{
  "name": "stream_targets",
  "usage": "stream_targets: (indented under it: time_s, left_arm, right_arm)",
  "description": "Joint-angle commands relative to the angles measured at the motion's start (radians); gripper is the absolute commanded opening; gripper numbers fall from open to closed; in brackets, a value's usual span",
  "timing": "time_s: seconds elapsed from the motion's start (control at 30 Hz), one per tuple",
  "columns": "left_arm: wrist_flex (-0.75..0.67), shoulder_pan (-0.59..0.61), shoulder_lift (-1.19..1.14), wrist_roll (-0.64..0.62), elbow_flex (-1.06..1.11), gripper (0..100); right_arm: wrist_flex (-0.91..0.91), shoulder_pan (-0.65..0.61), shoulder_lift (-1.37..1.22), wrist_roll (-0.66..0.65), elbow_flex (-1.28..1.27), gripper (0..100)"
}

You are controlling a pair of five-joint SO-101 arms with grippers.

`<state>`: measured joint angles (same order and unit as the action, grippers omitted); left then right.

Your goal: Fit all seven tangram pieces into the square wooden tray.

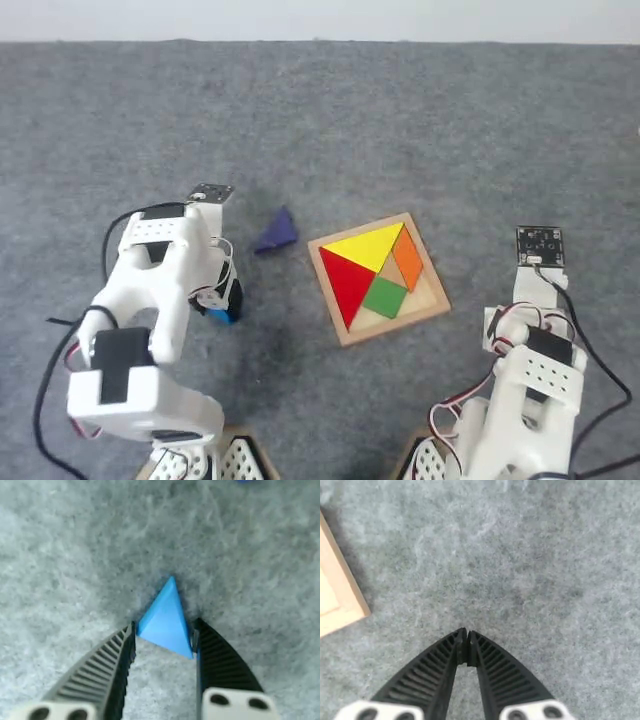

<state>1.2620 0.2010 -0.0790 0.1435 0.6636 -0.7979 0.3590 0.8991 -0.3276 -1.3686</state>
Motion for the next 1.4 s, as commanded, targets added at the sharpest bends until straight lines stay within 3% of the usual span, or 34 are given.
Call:
stream_targets:
  time_s: [0.0,0.33,0.73,0.97,1.17,1.37]
  left_arm:
    - [-0.026,0.0,-0.084,0.014,-0.071,18]
    - [-0.043,-0.006,-0.095,0.017,-0.114,13]
    - [0.071,-0.203,0.123,0.029,-0.131,12]
    - [0.164,-0.462,0.219,0.095,-0.252,12]
    - [0.15,-0.72,0.164,0.19,-0.335,12]
    - [0.083,-0.858,0.044,0.198,-0.346,12]
  right_arm:
    - [0.005,-0.012,0.028,0.002,0.032,0.9]
    - [0.005,-0.012,0.028,0.002,0.032,0.9]
    - [0.005,-0.01,0.028,0.002,0.032,0.9]
    - [0.005,0.025,0.028,0.005,0.035,0.9]
    - [0.015,0.119,0.028,0.008,0.041,0.9]
    - [0.007,0.176,0.027,0.011,0.068,0.9]
